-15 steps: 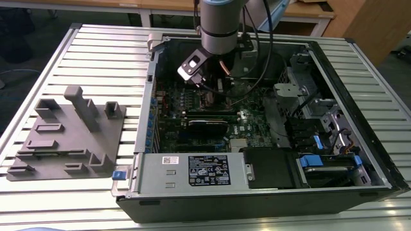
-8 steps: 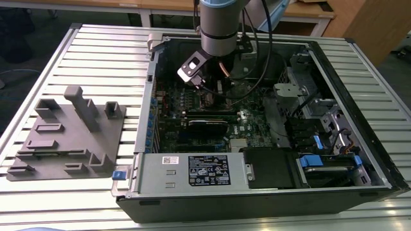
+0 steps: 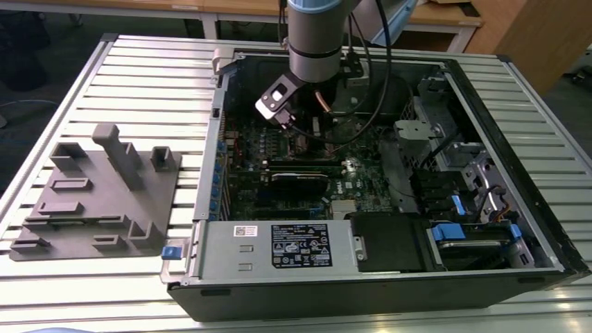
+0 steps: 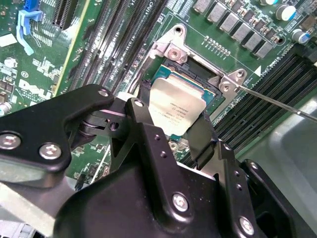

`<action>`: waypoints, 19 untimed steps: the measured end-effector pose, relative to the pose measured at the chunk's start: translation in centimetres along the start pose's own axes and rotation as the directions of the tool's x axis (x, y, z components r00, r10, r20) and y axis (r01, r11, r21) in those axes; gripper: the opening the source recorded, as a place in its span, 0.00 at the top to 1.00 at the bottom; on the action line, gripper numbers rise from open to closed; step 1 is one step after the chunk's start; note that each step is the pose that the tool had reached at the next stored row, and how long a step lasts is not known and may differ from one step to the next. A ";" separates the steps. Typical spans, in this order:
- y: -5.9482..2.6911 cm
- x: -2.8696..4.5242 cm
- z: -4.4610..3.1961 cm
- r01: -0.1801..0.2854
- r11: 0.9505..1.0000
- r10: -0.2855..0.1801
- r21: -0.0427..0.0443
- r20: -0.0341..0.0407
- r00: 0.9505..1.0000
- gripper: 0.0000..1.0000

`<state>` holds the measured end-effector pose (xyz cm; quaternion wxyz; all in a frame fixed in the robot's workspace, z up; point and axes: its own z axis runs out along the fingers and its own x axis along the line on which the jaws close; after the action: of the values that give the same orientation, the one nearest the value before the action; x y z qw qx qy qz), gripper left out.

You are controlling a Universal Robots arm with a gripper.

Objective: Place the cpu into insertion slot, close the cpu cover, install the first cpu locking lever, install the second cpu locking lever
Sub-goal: 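Place the cpu into insertion slot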

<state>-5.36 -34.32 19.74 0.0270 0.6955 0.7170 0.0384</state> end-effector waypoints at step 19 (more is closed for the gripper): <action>-0.10 0.28 0.27 -0.012 1.000 0.012 0.000 0.005 1.000 0.46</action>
<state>-5.44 -34.05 19.46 0.0287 0.6999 0.7127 0.0367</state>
